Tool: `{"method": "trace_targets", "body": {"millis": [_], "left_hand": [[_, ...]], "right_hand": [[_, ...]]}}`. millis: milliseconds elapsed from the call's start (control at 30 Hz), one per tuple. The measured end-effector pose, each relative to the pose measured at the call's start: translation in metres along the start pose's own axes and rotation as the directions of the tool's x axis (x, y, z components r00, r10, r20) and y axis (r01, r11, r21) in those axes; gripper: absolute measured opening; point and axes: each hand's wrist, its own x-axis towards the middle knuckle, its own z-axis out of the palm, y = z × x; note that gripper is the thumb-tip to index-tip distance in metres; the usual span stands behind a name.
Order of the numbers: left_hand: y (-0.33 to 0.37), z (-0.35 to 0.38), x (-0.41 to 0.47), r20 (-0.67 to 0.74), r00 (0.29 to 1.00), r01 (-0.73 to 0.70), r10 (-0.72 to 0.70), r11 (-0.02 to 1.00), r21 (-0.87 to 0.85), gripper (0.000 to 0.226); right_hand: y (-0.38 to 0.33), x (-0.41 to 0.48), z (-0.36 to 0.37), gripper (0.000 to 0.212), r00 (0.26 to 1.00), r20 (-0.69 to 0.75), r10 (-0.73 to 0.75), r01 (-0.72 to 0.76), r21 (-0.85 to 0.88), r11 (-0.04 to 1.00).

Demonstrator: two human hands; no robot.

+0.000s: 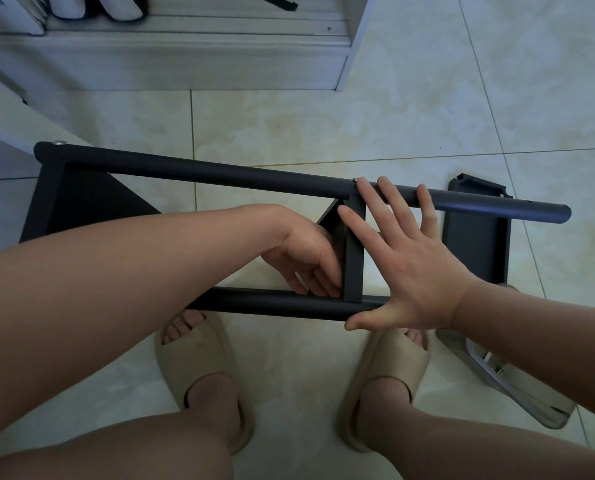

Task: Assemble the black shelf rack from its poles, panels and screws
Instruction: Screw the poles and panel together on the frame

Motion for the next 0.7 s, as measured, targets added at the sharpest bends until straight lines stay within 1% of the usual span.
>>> {"method": "trace_targets", "body": {"millis": [100,167,333,400,467,533,600,700], "left_hand": [[0.0017,-0.0008,0.0013,-0.007,1.0,0.003,-0.003,1.0,-0.003,0.034],[0.002,-0.0013,0.0008,-0.003,1.0,-0.001,0.001,1.0,-0.012,0.037],[0.0008,-0.0039,-0.0031,0.061,0.998,0.014,-0.016,1.0,0.021,0.024],[0.0008,-0.0033,-0.0026,0.049,0.999,0.004,-0.006,0.999,0.042,0.018],[0.0002,-0.0017,0.0005,0.005,1.0,-0.019,0.019,0.999,0.028,0.015],[-0.001,-0.0004,0.0033,-0.01,1.0,-0.028,0.028,1.0,-0.005,0.019],[-0.0021,-0.0015,0.0036,0.007,1.0,-0.024,0.024,0.999,-0.038,0.024],[-0.0008,-0.0047,-0.0002,0.054,0.999,-0.008,0.009,1.0,-0.015,0.026]], "right_hand": [[0.0,-0.0003,-0.0003,0.131,1.0,0.002,0.002,-0.002,0.0,1.0],[-0.0001,-0.0003,-0.0004,0.131,1.0,0.001,0.002,-0.002,0.001,1.0],[-0.0005,0.0,0.0001,0.131,1.0,0.001,0.001,-0.001,0.001,1.0],[-0.0003,0.0,0.0001,0.131,1.0,0.0,0.002,-0.002,0.004,1.0],[-0.0004,0.0001,0.0,0.13,1.0,-0.001,0.001,-0.001,0.008,1.0],[-0.0001,0.0001,0.0,0.13,1.0,-0.001,0.002,-0.002,0.011,1.0],[0.0,0.0002,-0.0002,0.13,1.0,-0.001,0.002,-0.002,0.014,1.0],[-0.0004,0.0002,-0.0005,0.131,1.0,0.004,0.002,-0.002,0.013,1.0]]}}
